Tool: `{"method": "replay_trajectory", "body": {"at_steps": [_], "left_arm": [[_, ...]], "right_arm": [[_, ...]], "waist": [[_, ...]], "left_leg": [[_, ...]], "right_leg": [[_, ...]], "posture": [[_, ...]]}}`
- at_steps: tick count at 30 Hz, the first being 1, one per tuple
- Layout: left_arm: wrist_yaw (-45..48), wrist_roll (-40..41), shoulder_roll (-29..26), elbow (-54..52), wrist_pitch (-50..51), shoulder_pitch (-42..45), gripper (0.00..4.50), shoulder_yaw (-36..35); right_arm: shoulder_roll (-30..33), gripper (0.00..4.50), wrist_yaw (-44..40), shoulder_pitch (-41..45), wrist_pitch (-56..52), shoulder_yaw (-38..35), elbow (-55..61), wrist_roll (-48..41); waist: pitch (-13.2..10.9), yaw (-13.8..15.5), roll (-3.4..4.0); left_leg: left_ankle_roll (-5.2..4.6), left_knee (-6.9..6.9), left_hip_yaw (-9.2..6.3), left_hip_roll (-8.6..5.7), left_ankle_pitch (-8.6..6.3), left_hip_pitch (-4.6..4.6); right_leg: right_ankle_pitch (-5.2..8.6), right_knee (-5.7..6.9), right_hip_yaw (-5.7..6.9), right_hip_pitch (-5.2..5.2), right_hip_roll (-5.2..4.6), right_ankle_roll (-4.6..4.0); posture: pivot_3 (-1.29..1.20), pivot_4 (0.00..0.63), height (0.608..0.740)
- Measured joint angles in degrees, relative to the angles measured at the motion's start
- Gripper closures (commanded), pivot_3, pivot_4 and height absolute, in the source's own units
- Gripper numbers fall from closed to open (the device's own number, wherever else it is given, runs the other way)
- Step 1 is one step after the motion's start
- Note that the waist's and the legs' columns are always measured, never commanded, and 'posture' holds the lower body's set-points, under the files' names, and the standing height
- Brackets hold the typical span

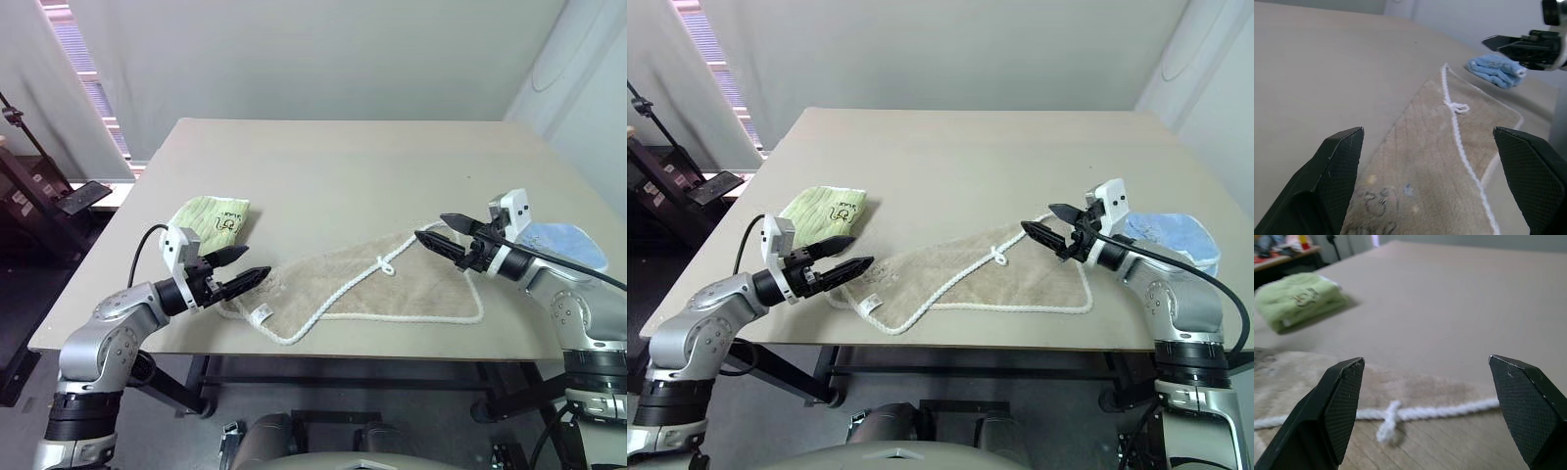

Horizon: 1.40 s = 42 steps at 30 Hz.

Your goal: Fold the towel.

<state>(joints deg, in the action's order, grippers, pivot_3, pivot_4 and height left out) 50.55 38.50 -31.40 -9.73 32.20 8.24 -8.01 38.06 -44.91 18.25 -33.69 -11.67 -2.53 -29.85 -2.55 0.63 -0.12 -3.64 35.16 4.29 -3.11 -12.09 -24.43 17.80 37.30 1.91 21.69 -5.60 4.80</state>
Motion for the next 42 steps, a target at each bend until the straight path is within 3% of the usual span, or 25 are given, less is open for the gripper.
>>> {"method": "replay_trajectory", "body": {"at_steps": [7,13,25,42], "left_arm": [[0.2,-0.5,0.0,-0.1,-0.3,-0.5,0.03,0.1],[-1.2,-0.5,1.5,-1.1,-0.3,-0.8,0.03,0.3],[-3.2,-0.5,1.8,-2.5,-0.3,-1.3,0.03,0.3],[-5.1,-0.5,2.0,-3.9,-0.5,-3.0,0.03,-0.5]], "right_arm": [[-0.1,0.27,8.6,9.0,-1.5,3.2,-11.8,8.6],[-5.7,0.27,10.5,17.8,7.5,4.6,-29.2,13.1],[-10.8,0.27,15.9,31.5,22.6,5.6,-63.7,21.6],[-12.7,0.27,28.2,36.5,23.4,-1.2,-72.1,21.8]], "waist": [[0.0,-0.6,0.02],[0.0,-1.5,0.02],[0.0,-1.9,0.02],[0.0,-2.4,0.04]], "left_leg": [[0.01,0.01,0.09,0.00,0.00,0.02],[0.01,0.02,0.12,0.00,0.01,0.00],[0.32,0.07,0.13,0.00,0.20,0.02],[0.37,0.07,0.13,0.00,0.23,0.02]], "right_leg": [[-0.08,0.03,-0.01,0.07,-0.04,-0.02],[-0.12,0.03,-0.01,0.06,-0.03,0.05],[-0.16,0.13,-0.01,0.06,-0.01,0.07],[-0.15,0.25,-0.02,0.11,-0.01,0.05]], "posture": [[0.00,0.000,0.715],[0.00,0.000,0.715],[0.00,0.000,0.715],[0.00,0.000,0.715]]}}
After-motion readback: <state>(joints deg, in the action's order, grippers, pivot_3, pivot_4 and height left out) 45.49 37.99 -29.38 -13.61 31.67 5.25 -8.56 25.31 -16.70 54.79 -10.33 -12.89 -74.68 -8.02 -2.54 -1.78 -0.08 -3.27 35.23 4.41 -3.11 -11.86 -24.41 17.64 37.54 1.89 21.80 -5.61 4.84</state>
